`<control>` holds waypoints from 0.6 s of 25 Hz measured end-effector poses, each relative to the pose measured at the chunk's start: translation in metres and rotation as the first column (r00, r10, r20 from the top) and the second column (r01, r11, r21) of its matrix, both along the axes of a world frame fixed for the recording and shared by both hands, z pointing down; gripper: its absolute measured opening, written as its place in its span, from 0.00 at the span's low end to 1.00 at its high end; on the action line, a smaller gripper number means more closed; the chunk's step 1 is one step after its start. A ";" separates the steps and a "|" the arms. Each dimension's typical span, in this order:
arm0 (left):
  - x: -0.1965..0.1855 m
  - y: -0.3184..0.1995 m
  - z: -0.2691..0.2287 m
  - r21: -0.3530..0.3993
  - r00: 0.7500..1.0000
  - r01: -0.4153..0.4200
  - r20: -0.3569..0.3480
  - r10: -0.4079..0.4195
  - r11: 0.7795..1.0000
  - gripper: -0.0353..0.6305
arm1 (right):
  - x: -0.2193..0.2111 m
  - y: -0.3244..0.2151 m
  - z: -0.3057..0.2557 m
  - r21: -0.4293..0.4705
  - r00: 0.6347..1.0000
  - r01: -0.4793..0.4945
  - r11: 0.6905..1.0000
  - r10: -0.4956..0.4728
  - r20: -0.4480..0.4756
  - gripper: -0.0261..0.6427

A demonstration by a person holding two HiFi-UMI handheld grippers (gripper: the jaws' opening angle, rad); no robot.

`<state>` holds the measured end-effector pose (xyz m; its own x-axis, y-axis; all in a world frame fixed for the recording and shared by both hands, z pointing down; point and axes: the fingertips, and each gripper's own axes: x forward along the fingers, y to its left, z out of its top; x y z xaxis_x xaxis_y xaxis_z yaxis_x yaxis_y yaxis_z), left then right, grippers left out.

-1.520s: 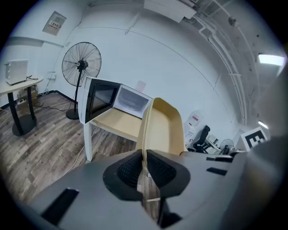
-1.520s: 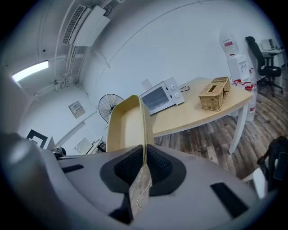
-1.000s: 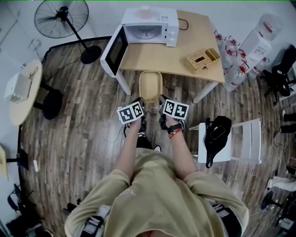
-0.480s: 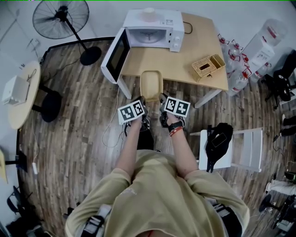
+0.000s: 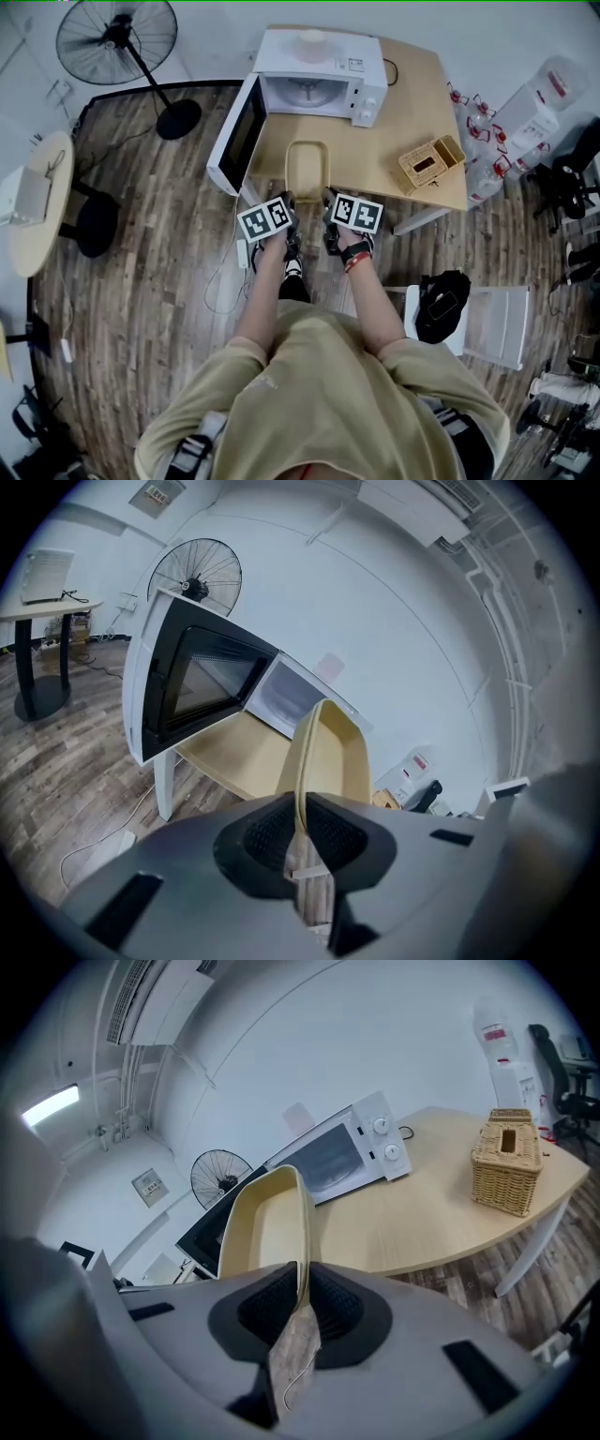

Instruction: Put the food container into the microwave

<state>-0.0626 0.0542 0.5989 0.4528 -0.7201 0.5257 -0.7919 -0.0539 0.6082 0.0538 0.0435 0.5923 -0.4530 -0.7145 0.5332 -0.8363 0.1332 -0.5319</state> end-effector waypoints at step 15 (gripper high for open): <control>-0.009 -0.127 0.019 -0.023 0.993 -0.106 0.044 0.107 0.994 0.13 | -0.011 -0.122 0.020 -0.074 0.997 -0.075 0.994 0.077 0.020 0.11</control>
<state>-0.0712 -0.0723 0.6178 0.5021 -0.6577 0.5615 -0.8089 -0.1274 0.5740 0.0429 -0.0789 0.6125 -0.4115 -0.7070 0.5752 -0.8301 0.0300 -0.5569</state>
